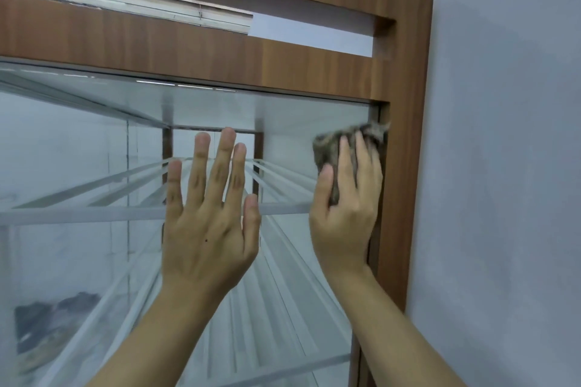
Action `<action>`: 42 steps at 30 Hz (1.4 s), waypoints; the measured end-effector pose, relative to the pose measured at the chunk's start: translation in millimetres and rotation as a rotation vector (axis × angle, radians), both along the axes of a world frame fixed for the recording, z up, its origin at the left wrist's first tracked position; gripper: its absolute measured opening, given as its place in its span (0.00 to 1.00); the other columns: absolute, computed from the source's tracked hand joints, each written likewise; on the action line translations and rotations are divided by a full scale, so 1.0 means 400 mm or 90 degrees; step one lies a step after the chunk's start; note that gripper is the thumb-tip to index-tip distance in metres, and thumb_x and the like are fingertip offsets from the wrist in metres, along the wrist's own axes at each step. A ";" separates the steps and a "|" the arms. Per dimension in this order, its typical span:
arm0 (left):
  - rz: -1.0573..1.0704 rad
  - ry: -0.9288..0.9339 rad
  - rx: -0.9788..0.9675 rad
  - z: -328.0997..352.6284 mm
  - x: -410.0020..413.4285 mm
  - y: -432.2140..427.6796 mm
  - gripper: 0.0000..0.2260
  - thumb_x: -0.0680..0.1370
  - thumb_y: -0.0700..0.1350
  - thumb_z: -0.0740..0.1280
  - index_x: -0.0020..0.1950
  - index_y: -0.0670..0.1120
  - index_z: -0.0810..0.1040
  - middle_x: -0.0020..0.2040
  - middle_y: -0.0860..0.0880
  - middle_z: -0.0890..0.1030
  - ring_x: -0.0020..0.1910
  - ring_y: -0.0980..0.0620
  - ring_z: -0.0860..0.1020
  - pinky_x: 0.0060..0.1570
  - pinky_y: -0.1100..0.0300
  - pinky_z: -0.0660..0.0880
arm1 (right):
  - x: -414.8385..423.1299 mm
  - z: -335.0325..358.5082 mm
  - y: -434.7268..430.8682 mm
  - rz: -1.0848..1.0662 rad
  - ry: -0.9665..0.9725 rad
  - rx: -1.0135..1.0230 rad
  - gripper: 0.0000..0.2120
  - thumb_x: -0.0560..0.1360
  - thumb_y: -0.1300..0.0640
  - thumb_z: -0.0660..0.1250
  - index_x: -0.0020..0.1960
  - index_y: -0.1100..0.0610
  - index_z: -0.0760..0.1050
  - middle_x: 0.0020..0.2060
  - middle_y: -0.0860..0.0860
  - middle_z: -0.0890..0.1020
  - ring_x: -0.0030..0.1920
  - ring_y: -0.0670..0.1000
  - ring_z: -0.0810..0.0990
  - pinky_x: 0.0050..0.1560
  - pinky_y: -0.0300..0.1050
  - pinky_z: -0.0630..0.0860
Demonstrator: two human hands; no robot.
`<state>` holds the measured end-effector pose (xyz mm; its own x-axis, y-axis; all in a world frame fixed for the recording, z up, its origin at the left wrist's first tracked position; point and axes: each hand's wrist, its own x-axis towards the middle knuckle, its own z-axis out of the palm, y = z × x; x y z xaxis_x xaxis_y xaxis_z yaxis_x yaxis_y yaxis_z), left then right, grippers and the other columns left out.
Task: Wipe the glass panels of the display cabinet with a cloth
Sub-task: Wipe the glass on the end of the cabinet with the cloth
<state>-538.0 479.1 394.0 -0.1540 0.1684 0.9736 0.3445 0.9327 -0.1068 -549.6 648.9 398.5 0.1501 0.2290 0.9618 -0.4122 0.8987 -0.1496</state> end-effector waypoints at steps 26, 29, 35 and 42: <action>0.031 -0.008 0.009 -0.187 0.008 -0.041 0.26 0.85 0.50 0.49 0.82 0.41 0.53 0.83 0.45 0.52 0.82 0.42 0.49 0.80 0.42 0.44 | -0.003 -0.042 0.004 0.006 0.003 -0.036 0.18 0.81 0.63 0.62 0.69 0.69 0.73 0.69 0.64 0.74 0.73 0.63 0.70 0.75 0.59 0.66; 0.027 -0.010 0.010 -0.185 0.008 -0.040 0.27 0.85 0.50 0.49 0.82 0.41 0.53 0.83 0.45 0.52 0.82 0.42 0.49 0.80 0.43 0.44 | 0.012 -0.155 0.005 0.010 -0.025 -0.010 0.19 0.81 0.63 0.62 0.70 0.69 0.72 0.71 0.64 0.73 0.74 0.63 0.69 0.75 0.60 0.65; 0.037 -0.027 0.005 -0.187 0.010 -0.038 0.27 0.85 0.51 0.47 0.83 0.42 0.50 0.83 0.44 0.50 0.82 0.42 0.48 0.79 0.42 0.43 | 0.088 -0.569 0.011 0.014 -0.187 0.042 0.20 0.84 0.57 0.57 0.73 0.66 0.66 0.78 0.56 0.64 0.74 0.65 0.67 0.78 0.54 0.61; 0.022 -0.020 0.005 -0.187 0.008 -0.040 0.27 0.85 0.51 0.48 0.83 0.42 0.51 0.83 0.45 0.50 0.82 0.43 0.48 0.80 0.42 0.44 | 0.008 -0.096 -0.038 0.029 -0.020 -0.067 0.19 0.82 0.62 0.61 0.71 0.67 0.71 0.71 0.63 0.72 0.75 0.63 0.68 0.76 0.58 0.64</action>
